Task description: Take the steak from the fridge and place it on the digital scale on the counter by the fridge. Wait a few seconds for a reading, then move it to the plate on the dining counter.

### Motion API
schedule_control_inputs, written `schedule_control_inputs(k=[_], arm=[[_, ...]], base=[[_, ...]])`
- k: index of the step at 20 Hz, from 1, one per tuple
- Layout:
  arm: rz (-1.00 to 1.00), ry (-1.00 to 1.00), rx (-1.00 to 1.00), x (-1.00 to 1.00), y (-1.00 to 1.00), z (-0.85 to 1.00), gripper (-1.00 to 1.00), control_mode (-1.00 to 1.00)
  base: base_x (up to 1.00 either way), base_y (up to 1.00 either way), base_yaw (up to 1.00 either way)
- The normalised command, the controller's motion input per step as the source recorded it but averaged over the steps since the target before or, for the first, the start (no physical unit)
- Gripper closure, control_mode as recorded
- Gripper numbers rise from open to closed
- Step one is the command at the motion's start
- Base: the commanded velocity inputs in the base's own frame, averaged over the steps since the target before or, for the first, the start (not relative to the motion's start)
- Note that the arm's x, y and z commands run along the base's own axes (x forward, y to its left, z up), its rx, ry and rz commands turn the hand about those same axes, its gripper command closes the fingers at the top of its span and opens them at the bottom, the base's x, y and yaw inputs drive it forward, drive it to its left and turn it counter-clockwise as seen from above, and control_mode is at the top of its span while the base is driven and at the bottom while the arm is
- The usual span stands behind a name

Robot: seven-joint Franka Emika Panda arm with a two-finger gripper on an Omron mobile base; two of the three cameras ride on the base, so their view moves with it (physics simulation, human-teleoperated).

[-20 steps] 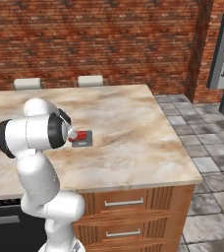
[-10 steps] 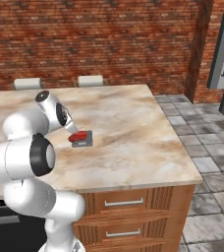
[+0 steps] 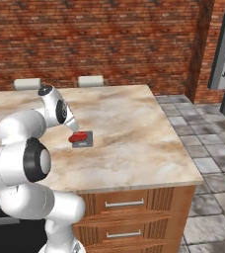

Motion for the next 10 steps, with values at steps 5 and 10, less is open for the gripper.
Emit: schedule_control_inputs(k=[5, 10], arm=[[0.00, 0.00, 0.00, 0.00, 0.00, 0.00, -1.00, -1.00], [0.00, 0.00, 0.00, 0.00, 0.00, 0.00, -1.00, -1.00]], base=[[0.00, 0.00, 0.00], [0.00, 0.00, 0.00]])
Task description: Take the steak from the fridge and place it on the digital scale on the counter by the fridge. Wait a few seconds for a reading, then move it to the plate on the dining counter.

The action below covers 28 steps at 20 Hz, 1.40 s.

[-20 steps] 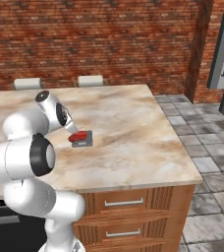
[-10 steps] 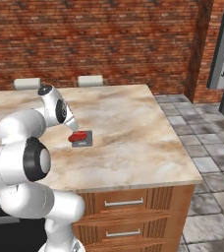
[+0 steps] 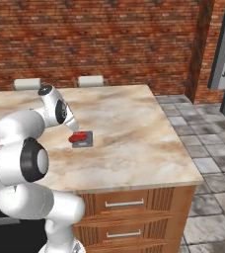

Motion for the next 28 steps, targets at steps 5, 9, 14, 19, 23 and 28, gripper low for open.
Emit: schedule_control_inputs(k=[5, 9, 14, 19, 23, 28], arm=[[0.00, 0.00, 0.00, 0.00, 0.00, 0.00, -1.00, -1.00], [0.00, 0.00, 0.00, 0.00, 0.00, 0.00, -1.00, -1.00], [0.00, 0.00, 0.00, 0.00, 0.00, 0.00, -1.00, -1.00], [0.00, 0.00, 0.00, 0.00, 0.00, 0.00, -1.00, -1.00], [0.00, 0.00, 0.00, 0.00, 0.00, 0.00, -1.00, -1.00], [0.00, 0.00, 0.00, 0.00, 0.00, 0.00, -1.00, -1.00]], base=[[0.00, 0.00, 0.00], [0.00, 0.00, 0.00], [0.00, 0.00, 0.00], [0.00, 0.00, 0.00], [0.00, 0.00, 0.00], [0.00, 0.00, 0.00]])
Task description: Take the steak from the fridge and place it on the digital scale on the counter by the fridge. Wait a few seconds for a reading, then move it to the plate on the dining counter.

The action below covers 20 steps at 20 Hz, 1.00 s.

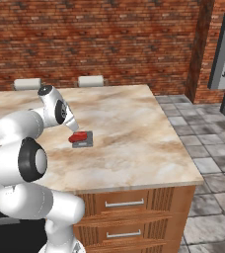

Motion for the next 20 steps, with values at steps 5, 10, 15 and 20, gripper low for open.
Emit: schedule_control_inputs(k=[5, 10, 15, 20], arm=[[0.00, 0.00, 0.00, 0.00, 0.00, 0.00, -1.00, -1.00], [0.00, 0.00, 0.00, 0.00, 0.00, 0.00, -1.00, -1.00], [0.00, 0.00, 0.00, 0.00, 0.00, 0.00, -1.00, -1.00], [0.00, 0.00, 0.00, 0.00, 0.00, 0.00, -1.00, -1.00]], base=[[0.00, 0.00, 0.00], [0.00, 0.00, 0.00], [0.00, 0.00, 0.00], [0.00, 0.00, 0.00]])
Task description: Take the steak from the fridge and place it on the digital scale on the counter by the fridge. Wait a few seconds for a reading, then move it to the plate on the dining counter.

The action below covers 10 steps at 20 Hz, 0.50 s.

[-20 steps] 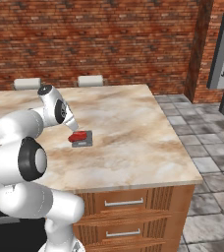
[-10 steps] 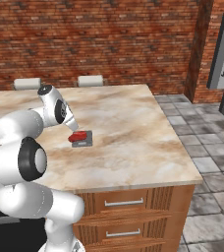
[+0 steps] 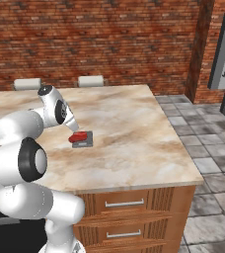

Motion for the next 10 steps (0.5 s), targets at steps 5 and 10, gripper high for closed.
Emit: schedule_control_inputs(k=[5, 10], arm=[[0.00, 0.00, 0.00, 0.00, 0.00, 0.00, -1.00, -1.00], [0.00, 0.00, 0.00, 0.00, 0.00, 0.00, -1.00, -1.00]], base=[[0.00, 0.00, 0.00], [0.00, 0.00, 0.00]])
